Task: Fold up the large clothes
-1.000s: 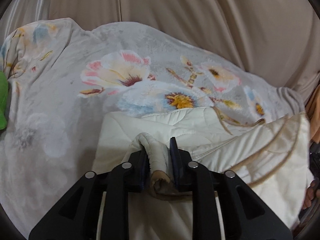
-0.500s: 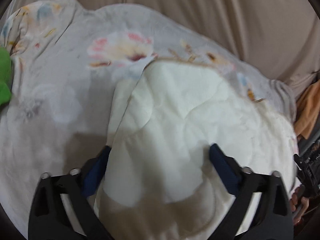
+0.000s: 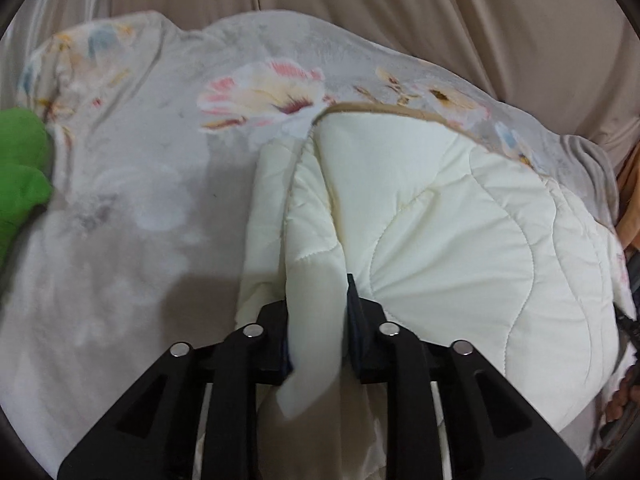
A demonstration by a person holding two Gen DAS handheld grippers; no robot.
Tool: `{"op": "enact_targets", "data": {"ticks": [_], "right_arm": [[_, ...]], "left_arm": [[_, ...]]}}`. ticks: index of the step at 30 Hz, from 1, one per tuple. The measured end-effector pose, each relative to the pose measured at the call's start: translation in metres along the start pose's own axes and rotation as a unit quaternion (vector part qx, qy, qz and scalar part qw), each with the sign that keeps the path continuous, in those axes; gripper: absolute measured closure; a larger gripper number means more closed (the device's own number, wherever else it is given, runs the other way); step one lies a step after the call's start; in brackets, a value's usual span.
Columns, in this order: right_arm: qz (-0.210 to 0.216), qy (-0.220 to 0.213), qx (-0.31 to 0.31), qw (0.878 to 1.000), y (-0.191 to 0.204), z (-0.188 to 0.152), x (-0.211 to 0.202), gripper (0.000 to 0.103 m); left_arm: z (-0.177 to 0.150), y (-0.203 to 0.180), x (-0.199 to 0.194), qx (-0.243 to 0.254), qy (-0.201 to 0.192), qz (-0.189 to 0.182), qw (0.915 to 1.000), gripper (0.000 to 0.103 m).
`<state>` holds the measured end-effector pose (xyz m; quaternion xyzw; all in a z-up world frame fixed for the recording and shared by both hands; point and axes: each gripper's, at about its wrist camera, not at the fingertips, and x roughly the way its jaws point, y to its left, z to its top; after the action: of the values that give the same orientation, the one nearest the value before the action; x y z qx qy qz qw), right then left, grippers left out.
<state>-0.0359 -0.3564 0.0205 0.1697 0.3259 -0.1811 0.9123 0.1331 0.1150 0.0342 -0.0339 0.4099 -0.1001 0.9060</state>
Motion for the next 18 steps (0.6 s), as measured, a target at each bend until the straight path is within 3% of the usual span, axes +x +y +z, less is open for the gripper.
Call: {"op": "enact_targets", "data": {"ticks": [2,4,7,9,11,14,15,18], "right_arm": [[-0.025,-0.029,-0.002,0.999,0.004,0.006,-0.021,0.077],[-0.019,-0.061,-0.008,0.998,0.011,0.014,-0.041,0.076],[0.033,-0.080,-0.039,0.996,0.045,0.033,-0.056,0.076],[0.085,-0.071,-0.071,0.991,0.084,0.047,-0.048,0.076],[0.113,-0.059,-0.113,0.985,0.127,0.052,-0.029,0.076],[0.115,-0.025,-0.182,0.976,0.177,0.050,0.010,0.079],[0.089,-0.020,-0.208,0.974,0.187,0.049,0.025,0.086],[0.022,-0.008,-0.222,0.975,0.174,0.052,0.057,0.086]], "left_arm": [[0.005,-0.001,-0.021,0.001,-0.027,0.010,0.9996,0.074],[0.016,-0.006,-0.048,0.010,-0.072,0.017,0.9972,0.060],[0.039,-0.033,-0.073,0.036,-0.127,0.009,0.9912,0.035],[0.055,-0.064,-0.070,0.067,-0.138,-0.005,0.9881,0.035],[0.066,-0.093,-0.053,0.093,-0.131,-0.014,0.9870,0.035],[0.074,-0.126,-0.008,0.105,-0.086,-0.061,0.9888,0.035],[0.075,-0.130,0.007,0.108,-0.072,-0.063,0.9896,0.035],[0.075,-0.122,0.049,0.111,-0.040,-0.014,0.9929,0.035]]}}
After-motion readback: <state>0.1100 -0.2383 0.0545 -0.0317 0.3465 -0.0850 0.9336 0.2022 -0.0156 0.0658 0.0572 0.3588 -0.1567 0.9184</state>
